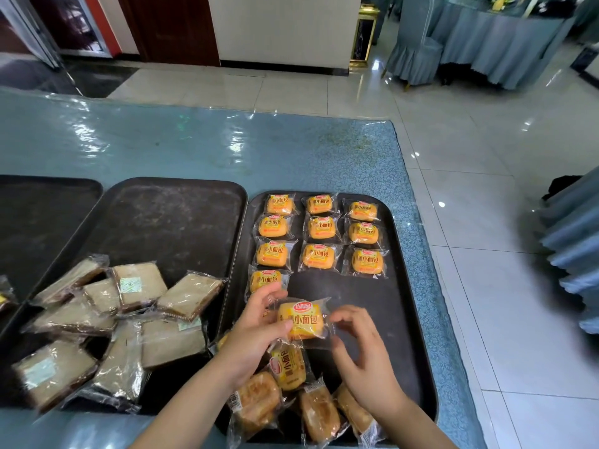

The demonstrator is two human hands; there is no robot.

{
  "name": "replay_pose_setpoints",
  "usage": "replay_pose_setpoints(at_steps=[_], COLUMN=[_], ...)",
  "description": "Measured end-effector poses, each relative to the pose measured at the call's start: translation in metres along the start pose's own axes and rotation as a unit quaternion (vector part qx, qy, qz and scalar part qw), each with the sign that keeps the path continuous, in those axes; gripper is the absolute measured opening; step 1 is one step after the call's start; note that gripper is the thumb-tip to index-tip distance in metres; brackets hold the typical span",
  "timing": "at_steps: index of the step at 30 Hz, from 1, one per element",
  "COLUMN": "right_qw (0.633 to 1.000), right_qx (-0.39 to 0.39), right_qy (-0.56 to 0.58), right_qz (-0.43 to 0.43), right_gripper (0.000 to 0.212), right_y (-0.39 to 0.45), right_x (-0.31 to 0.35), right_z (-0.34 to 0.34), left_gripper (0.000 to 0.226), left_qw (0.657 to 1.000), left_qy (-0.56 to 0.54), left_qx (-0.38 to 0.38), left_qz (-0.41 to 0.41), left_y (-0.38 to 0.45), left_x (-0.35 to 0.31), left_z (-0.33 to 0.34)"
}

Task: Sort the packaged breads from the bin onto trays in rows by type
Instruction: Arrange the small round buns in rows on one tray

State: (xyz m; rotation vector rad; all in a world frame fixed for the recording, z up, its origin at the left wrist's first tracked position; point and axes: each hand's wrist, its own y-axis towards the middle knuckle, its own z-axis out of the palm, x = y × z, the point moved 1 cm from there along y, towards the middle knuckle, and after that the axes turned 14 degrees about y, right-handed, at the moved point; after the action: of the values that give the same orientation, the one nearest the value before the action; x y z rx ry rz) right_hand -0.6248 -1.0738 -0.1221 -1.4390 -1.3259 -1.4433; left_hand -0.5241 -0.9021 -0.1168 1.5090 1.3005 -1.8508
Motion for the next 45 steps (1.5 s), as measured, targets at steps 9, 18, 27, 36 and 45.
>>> replay_pose_setpoints(at_steps=[9, 18, 27, 36, 45], right_qw=[0.941, 0.919, 0.932, 0.950, 0.910], right_qx=[-0.056, -0.154, -0.093, -0.063, 0.172], right_qy=[0.172, 0.055, -0.087, -0.156, -0.206], right_qz=[0.286, 0.360, 0.340, 0.264, 0.316], right_gripper=[0.023, 0.034, 0.029, 0.035, 0.042], right_y=[0.014, 0.074, 0.099, 0.048, -0.017], right_x=[-0.031, -0.088, -0.109, -0.095, -0.063], right_z=[0.003, -0.010, -0.002, -0.032, -0.056], left_gripper=[0.071, 0.062, 0.071, 0.070, 0.060], left_qw=[0.993, 0.800, 0.681, 0.697, 0.720], left_qy=[0.114, 0.583, 0.714, 0.698, 0.663], left_qx=[0.026, 0.027, 0.045, 0.053, 0.063], left_qz=[0.008, 0.139, 0.156, 0.155, 0.195], left_y=[0.017, 0.044, 0.067, 0.073, 0.052], left_x=[0.004, 0.013, 0.029, 0.032, 0.025], left_z=[0.009, 0.023, 0.031, 0.034, 0.041])
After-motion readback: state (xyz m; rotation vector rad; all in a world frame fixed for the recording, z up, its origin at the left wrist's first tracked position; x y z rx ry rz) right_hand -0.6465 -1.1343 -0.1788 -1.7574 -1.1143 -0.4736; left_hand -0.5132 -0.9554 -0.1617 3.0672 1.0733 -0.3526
